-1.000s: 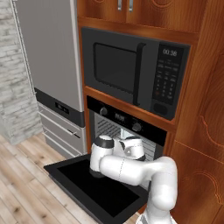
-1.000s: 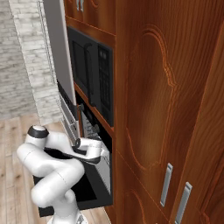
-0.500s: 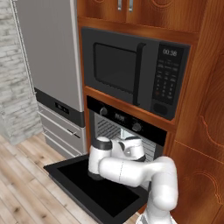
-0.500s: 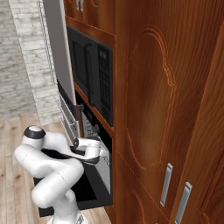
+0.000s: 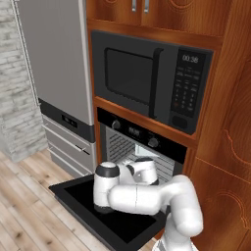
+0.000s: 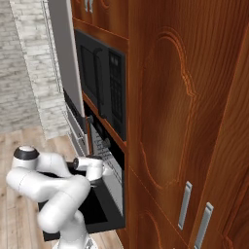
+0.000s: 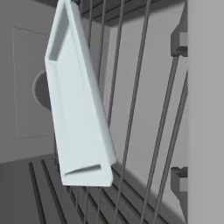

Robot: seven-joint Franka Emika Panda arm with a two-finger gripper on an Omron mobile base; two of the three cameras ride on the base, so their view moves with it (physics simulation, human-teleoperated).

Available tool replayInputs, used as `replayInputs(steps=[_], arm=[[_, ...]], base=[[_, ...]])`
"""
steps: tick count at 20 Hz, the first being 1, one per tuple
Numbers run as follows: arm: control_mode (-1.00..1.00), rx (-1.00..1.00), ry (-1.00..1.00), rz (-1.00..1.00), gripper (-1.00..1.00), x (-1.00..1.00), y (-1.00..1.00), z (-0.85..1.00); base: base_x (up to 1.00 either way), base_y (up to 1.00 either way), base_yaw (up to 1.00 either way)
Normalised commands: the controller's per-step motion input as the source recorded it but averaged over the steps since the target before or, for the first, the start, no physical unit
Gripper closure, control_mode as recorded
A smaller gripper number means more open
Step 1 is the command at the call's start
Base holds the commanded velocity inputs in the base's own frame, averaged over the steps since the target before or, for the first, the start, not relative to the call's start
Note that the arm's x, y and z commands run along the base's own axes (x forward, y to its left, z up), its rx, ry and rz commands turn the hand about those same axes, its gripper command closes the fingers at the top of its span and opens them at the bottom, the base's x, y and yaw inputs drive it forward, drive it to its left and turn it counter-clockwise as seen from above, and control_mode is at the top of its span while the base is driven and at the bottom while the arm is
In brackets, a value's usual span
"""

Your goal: Take the baked cake out of the oven and place it on the plate for cooling. Then close the oven door.

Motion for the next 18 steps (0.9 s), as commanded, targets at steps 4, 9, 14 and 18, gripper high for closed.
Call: replayInputs(steps=[4, 9, 14, 18], arm=[[-1.00, -0.01, 0.00, 0.00, -1.00, -0.14, 0.27, 0.33], [-1.00, -0.01, 0.00, 0.00, -1.00, -0.18, 0.20, 0.42], [-1.00, 0.00, 0.00, 0.00, -1.00, -0.09, 0.08, 0.55], [-1.00, 0.00, 0.00, -0.01, -1.00, -0.31, 0.07, 0.43]], base=[[0.00, 0.00, 0.00], [0.00, 0.00, 0.00], [0.00, 0.00, 0.00], [0.00, 0.00, 0.00]])
